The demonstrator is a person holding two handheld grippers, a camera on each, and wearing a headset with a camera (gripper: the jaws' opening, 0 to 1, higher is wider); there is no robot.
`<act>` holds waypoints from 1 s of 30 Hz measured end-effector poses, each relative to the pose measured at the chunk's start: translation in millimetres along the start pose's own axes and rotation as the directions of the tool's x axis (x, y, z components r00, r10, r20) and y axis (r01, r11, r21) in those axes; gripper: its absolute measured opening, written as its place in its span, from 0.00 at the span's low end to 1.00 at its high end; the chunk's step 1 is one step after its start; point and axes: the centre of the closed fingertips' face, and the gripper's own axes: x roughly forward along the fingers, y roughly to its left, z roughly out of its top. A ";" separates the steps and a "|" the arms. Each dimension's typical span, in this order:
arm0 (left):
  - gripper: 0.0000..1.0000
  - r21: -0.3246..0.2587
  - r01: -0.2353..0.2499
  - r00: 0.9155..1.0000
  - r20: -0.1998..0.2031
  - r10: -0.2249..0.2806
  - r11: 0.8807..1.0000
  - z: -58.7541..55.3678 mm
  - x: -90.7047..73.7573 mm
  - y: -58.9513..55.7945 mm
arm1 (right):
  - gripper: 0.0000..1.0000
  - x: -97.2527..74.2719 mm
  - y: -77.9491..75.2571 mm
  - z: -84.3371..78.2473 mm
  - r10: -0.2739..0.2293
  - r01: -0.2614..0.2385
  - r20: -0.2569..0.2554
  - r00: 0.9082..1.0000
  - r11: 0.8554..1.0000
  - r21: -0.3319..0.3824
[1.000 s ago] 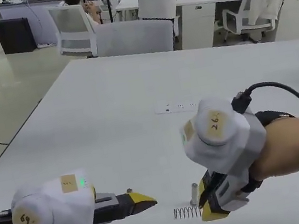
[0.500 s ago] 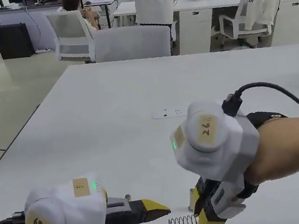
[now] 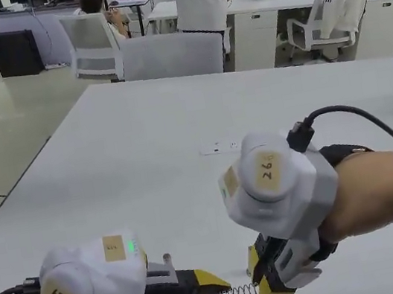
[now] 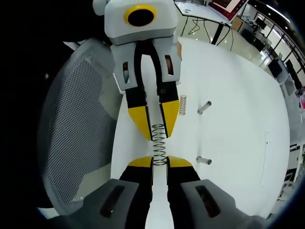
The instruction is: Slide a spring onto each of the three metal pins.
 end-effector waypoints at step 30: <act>0.02 -0.006 0.020 0.998 0.051 -0.020 1.000 8.0 -3.1 -4.5 | 0.10 4.9 1.9 -6.5 0.009 -0.009 0.036 0.999 1.000 0.003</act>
